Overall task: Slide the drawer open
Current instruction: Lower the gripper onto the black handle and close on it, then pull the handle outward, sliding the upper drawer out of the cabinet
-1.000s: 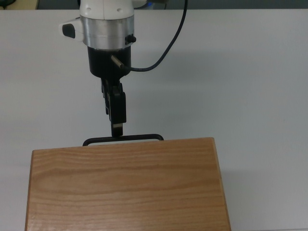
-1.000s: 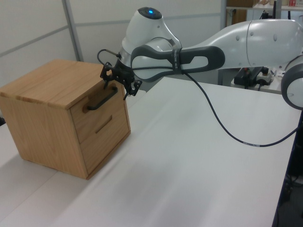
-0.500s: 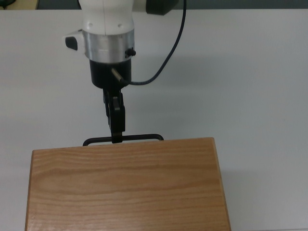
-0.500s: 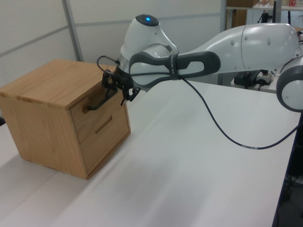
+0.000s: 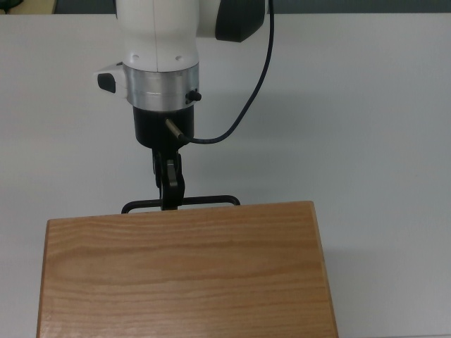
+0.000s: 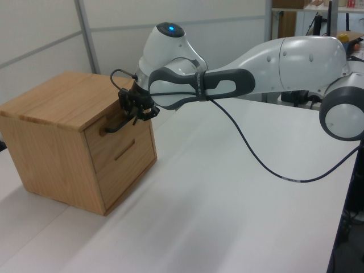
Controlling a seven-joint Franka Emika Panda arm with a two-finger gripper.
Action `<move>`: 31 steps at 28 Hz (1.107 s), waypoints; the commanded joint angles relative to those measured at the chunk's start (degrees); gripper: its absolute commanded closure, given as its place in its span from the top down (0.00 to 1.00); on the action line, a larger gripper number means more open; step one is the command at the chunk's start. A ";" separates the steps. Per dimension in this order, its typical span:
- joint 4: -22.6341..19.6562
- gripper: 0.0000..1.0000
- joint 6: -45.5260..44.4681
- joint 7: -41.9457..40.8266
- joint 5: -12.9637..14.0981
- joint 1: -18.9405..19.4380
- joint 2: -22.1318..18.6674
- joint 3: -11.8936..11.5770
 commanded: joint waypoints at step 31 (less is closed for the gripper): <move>-26.12 0.00 -8.77 -1.50 -0.79 -0.03 -24.00 0.80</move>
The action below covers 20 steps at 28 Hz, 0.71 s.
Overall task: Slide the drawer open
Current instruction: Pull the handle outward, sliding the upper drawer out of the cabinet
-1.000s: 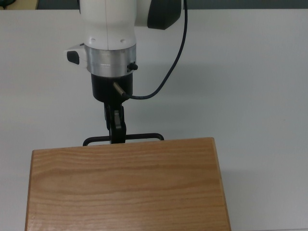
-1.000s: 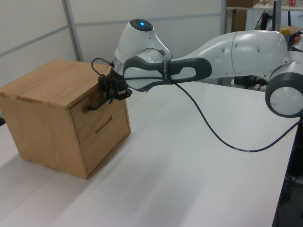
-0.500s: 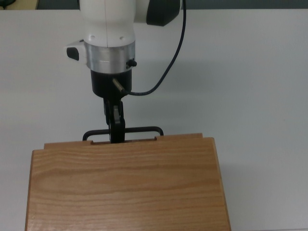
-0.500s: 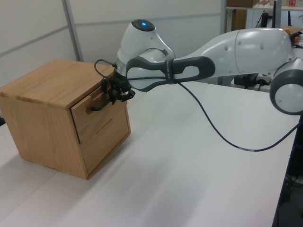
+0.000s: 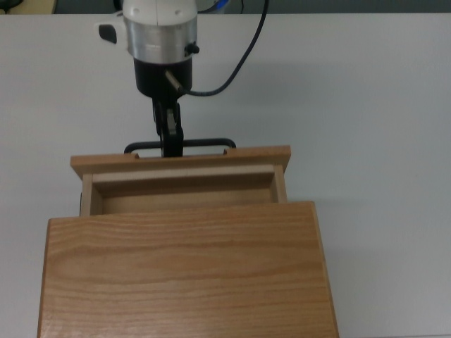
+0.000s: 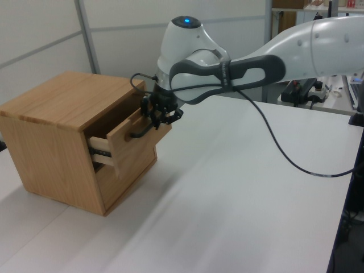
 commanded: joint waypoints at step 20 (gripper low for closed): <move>-20.23 1.00 -9.40 -6.92 0.07 1.38 -21.76 0.72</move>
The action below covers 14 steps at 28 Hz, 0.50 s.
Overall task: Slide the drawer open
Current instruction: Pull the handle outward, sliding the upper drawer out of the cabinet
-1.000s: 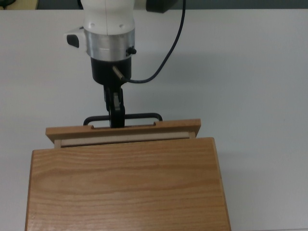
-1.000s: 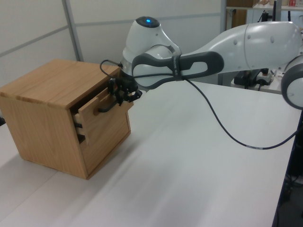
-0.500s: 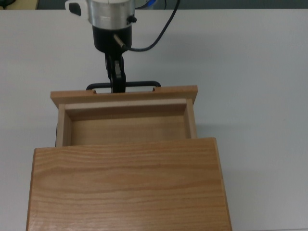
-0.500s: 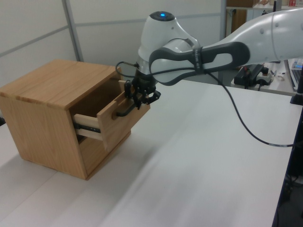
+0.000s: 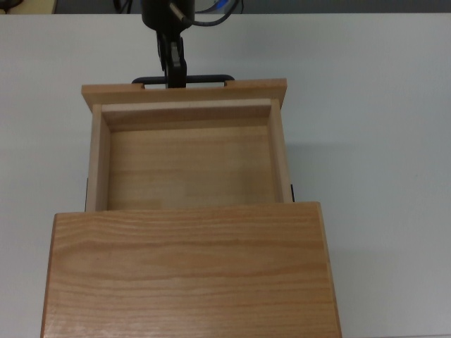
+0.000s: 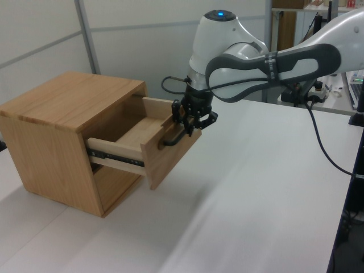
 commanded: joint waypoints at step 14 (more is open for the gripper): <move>-0.65 1.00 -5.58 -6.97 0.06 1.44 -3.84 0.68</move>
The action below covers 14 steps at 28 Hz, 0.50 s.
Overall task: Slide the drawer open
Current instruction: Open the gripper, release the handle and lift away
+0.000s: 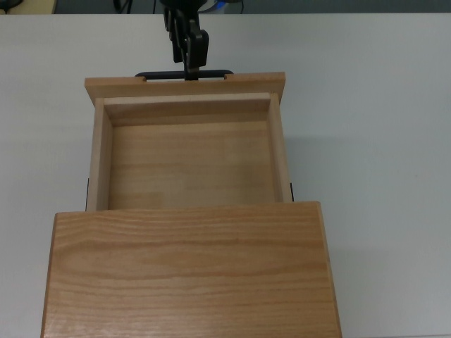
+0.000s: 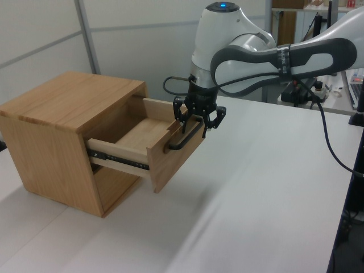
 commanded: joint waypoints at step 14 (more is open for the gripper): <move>5.86 1.00 -16.40 -31.04 4.71 -0.18 -3.74 -1.03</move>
